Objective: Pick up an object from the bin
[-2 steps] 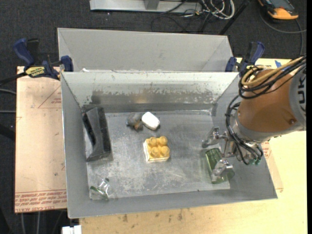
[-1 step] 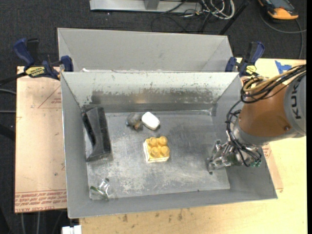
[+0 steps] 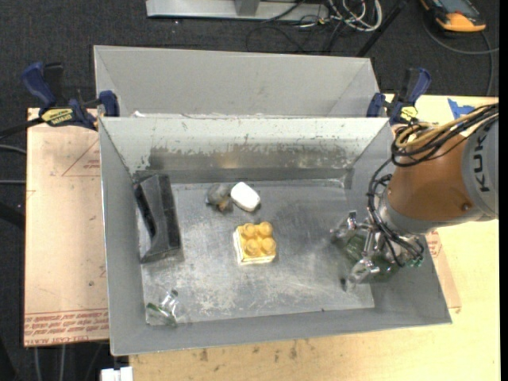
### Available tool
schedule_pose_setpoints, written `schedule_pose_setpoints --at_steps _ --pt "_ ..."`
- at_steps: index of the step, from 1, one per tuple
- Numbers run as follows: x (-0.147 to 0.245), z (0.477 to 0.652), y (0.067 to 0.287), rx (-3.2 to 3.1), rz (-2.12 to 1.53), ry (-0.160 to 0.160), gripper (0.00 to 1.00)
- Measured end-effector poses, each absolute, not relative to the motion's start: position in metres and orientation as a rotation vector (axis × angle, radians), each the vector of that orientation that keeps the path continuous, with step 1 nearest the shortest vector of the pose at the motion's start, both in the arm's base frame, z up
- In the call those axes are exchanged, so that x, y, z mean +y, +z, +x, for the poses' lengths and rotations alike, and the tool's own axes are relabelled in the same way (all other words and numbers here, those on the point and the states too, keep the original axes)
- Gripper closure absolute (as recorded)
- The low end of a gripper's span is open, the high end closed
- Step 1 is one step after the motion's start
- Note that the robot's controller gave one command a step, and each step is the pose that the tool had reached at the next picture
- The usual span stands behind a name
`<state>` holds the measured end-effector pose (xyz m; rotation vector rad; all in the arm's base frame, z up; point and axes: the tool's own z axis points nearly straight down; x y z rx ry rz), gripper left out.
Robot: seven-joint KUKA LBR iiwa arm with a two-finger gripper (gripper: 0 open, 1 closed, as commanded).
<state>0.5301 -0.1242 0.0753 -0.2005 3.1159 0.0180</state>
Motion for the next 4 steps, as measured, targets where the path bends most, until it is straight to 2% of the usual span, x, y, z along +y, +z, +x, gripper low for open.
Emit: schedule_pose_setpoints --at_steps 1,2,3,4 --pt "-0.124 0.53 0.076 3.117 -0.202 0.018 0.0" --pt "-0.139 0.533 0.104 3.125 -0.325 0.006 0.0" --pt "-0.146 0.541 0.131 3.116 -0.295 0.009 1.0" --pt "-0.145 0.542 0.127 3.113 -0.273 0.013 1.0"
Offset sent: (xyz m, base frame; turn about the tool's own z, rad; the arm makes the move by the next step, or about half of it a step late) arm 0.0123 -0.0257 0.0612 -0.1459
